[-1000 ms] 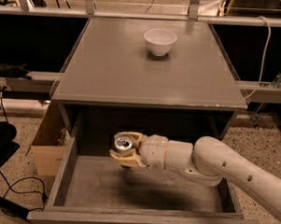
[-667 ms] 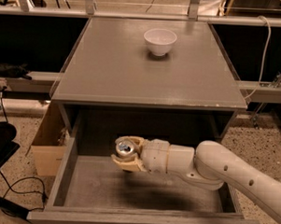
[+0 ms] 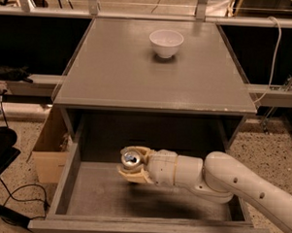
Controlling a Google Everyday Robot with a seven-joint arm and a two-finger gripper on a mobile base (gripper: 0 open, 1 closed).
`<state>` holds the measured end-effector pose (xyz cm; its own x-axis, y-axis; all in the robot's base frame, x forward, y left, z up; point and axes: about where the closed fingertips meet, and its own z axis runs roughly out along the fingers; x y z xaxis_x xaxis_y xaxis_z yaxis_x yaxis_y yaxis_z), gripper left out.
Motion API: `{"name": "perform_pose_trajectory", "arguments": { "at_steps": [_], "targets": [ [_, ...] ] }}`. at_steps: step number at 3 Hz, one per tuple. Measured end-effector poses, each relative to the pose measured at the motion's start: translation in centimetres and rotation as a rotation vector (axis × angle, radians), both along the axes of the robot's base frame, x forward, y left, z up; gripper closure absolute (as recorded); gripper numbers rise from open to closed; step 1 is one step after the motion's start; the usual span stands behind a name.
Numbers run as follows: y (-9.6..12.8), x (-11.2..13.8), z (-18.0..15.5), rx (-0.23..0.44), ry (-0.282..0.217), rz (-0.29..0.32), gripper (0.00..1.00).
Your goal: Place redbull can into top drawer
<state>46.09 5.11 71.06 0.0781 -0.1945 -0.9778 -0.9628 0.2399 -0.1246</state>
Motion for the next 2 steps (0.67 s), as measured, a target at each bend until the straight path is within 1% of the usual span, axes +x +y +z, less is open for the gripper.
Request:
{"name": "perform_pose_trajectory", "arguments": {
  "at_steps": [2],
  "targets": [
    [0.01, 0.0, 0.0, 0.0, 0.0, 0.0, 0.21]
  ]
}}
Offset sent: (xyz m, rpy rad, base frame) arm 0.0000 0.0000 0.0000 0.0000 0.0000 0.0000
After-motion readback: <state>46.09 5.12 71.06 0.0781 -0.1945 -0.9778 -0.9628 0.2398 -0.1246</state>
